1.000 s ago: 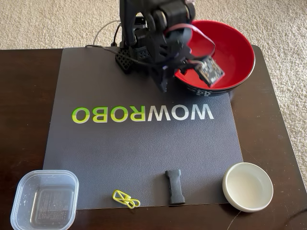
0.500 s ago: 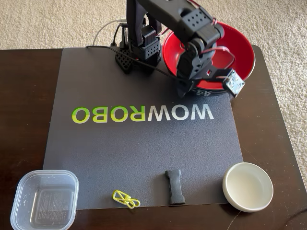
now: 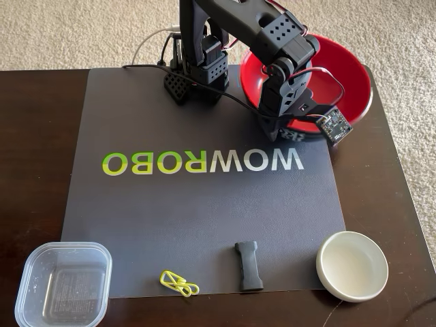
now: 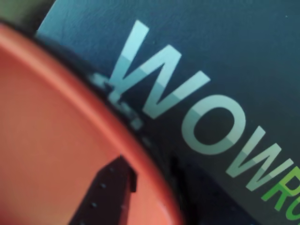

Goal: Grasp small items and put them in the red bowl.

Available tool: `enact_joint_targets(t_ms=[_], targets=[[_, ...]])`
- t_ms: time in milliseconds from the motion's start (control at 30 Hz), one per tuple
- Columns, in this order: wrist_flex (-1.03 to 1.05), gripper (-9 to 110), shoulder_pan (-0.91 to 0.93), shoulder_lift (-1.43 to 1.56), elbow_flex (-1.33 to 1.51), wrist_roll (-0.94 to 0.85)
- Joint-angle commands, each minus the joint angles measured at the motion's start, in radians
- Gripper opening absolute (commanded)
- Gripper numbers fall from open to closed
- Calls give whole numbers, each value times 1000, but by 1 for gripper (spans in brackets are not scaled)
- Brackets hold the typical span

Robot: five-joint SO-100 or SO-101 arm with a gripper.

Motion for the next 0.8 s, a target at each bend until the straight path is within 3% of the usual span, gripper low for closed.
enact_joint_targets(t_ms=[0,133,200,400,767], targets=[[-60,0,80,-51,3,-21],[-51,4,51,-55,32,63],[-51,20,51,-9,86,149],[-43,49,43,279,288,322],[135,55,37,537,158,347]])
